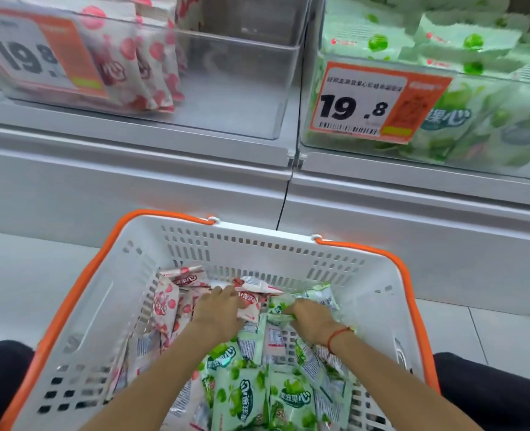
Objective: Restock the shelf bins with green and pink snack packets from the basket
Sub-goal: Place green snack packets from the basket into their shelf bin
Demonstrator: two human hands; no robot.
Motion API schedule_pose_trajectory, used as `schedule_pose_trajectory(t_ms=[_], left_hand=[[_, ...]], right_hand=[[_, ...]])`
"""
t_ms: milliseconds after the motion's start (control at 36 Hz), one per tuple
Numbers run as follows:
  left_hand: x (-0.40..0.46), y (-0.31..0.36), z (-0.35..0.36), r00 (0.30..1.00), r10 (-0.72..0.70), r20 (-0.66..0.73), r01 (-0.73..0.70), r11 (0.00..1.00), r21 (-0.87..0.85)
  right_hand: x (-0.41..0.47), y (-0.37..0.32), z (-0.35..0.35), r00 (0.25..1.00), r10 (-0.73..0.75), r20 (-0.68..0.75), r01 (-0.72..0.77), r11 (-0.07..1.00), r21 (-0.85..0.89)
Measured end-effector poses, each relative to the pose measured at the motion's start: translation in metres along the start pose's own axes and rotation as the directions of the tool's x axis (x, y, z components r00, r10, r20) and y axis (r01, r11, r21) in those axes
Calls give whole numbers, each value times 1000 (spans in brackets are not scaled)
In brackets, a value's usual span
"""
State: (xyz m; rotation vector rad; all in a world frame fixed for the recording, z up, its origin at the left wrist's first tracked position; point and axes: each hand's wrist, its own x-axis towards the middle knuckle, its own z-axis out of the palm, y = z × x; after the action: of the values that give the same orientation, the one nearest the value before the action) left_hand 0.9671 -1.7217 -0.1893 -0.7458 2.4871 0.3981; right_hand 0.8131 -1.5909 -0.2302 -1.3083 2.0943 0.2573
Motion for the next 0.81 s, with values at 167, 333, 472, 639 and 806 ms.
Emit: schedule_pose_trajectory(t_ms=[167,333,472,639,806], left_hand=[[-12,10,-26,972,-228,-52,186,890,-416],[-19,33,-54,940,-64,336,338,324,-884],[-22,49,-72,978,-133,158,178,156,-972],[-48,58,-121,983,-113,-143,-102,311,-945],[-72,76,-172,918,-58,-393,-368,248,-896]], right_hand=[[-26,0,-67,975,-125,186,86,975,204],[-66,-1,-112,983,-177,-49,183,913,365],[-104,-5,-148,963,-221,-156,264,888,377],[-150,-3,-196,962,-107,-250,240,766,596],[-187,-6,-228,929,110,-354,219,606,764]])
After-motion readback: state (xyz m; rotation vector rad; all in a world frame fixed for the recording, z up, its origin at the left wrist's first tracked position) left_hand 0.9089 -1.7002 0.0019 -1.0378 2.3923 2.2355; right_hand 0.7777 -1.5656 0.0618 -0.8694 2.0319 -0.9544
